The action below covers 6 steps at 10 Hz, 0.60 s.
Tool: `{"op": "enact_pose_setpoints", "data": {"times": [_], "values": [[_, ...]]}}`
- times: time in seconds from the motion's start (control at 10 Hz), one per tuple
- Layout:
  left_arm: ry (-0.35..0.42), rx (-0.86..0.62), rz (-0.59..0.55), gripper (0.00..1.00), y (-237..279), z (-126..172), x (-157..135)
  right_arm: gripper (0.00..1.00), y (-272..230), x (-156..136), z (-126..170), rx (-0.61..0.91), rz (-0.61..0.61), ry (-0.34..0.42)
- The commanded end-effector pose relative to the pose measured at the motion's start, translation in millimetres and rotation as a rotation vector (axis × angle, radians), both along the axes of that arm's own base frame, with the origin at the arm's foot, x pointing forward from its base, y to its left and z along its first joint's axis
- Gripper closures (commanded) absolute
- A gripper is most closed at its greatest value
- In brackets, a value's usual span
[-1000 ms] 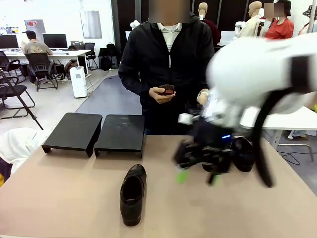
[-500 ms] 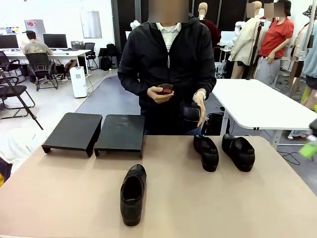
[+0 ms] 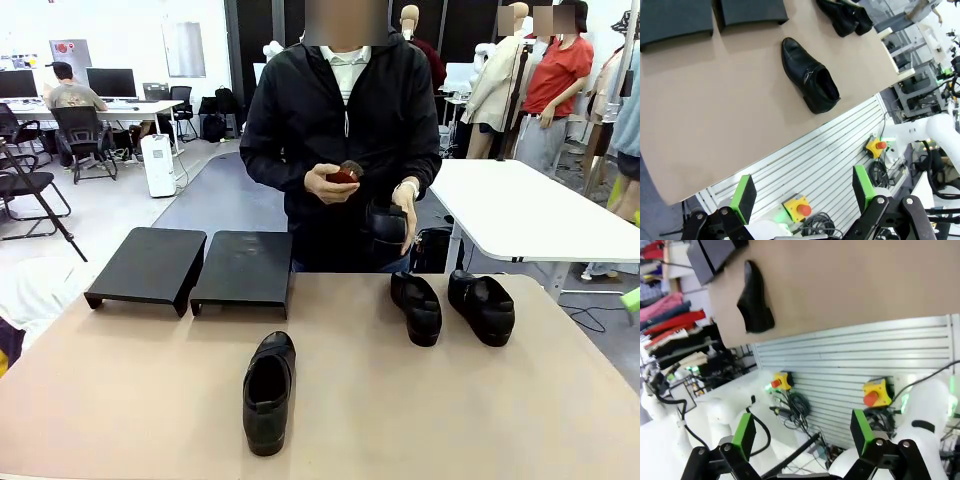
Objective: Organize the shoes by placing them on the stand.
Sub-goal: Pick up one Shoe and place it in the middle of the table, then place the Shoe from the middle of the table onto the Shoes Stand.
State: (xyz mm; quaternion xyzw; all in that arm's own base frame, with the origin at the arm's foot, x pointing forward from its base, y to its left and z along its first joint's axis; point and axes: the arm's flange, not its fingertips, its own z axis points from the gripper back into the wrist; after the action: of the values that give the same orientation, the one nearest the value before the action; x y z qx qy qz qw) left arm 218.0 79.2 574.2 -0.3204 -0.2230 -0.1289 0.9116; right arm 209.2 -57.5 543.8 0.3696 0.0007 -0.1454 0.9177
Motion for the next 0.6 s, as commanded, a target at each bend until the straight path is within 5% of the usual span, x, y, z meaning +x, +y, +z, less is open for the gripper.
{"op": "enact_pose_setpoints", "data": {"times": [0.0, 0.5], "values": [[-0.011, -0.013, -0.017, 0.0, 0.7, 0.6, 0.1, 0.0, -2.1, 0.9, 9.6, -0.031, 0.055, 0.01], [-0.011, -0.013, -0.017, 0.0, 0.7, 0.6, 0.1, 0.0, -2.1, 0.9, 9.6, -0.031, 0.055, 0.01]]}}
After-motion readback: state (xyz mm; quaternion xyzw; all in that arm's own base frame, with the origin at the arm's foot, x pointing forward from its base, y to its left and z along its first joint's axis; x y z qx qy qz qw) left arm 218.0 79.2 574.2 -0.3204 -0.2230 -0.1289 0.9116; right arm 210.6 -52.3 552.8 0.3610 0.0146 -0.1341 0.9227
